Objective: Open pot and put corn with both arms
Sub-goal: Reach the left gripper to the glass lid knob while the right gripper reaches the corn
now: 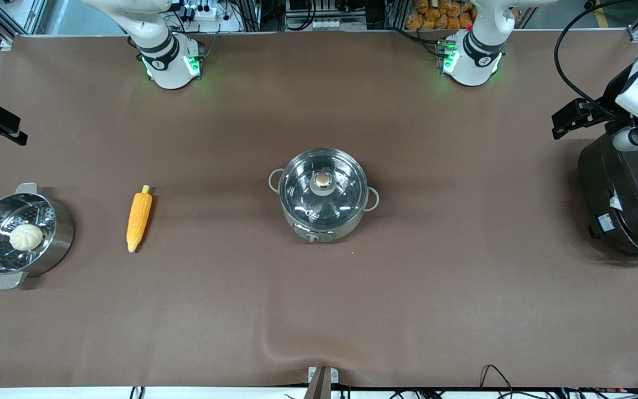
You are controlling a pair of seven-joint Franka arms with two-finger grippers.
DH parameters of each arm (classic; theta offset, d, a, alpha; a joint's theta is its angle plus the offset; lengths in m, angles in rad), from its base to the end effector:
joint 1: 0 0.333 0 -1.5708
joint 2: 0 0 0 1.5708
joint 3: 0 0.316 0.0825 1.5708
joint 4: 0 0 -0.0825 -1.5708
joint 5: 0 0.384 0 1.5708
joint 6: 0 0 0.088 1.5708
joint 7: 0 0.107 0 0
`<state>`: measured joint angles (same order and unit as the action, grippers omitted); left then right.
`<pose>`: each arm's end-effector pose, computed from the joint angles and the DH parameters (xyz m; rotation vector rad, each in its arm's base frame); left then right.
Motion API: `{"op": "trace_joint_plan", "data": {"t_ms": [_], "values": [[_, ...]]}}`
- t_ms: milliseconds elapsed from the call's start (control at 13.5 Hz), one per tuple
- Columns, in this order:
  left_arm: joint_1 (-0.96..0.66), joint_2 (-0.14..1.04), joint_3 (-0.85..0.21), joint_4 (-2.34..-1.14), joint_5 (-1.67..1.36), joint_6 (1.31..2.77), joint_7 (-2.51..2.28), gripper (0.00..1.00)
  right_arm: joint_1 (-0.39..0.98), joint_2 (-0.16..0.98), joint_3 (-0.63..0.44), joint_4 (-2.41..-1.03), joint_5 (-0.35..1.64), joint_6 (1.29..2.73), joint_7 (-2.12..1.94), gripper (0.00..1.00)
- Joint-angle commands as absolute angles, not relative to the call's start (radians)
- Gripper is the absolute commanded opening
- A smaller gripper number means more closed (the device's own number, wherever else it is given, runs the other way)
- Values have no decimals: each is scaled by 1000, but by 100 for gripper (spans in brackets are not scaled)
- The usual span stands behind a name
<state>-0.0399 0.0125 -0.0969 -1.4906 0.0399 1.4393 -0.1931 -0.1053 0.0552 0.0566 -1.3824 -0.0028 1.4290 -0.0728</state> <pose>0.5406 -0.0693 0.6440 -3.0905 -0.0931 0.0875 0.5558 -0.0285 0.6690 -3.1405 -0.0371 0.0133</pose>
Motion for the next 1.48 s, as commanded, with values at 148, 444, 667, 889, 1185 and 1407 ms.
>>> {"op": "trace_joint_plan", "data": {"t_ms": [148, 444, 667, 889, 1185, 1407], "values": [[-64, 44, -104, -1471, 23, 1437, -184, 100, -100, 71, 54, -1362, -3, 1424, -80, 100], [-188, 198, -175, -1443, 31, 1609, -254, 100, -98, 71, 54, -1362, -5, 1420, -83, 100], [-354, 308, -179, -1425, 31, 1654, -600, 100, -69, 107, 60, -1365, -2, 1439, 13, 100], [-478, 400, -179, -1401, 26, 1791, -829, 100, -45, 179, 58, -1368, -5, 1462, 24, 100], [-601, 537, -167, -1306, 28, 1835, -975, 100, -48, 261, 60, -1530, -3, 1697, -23, 100], [-632, 574, -166, -1307, 31, 1853, -974, 100, -44, 259, 58, -1742, -6, 1958, -14, 100]]}}
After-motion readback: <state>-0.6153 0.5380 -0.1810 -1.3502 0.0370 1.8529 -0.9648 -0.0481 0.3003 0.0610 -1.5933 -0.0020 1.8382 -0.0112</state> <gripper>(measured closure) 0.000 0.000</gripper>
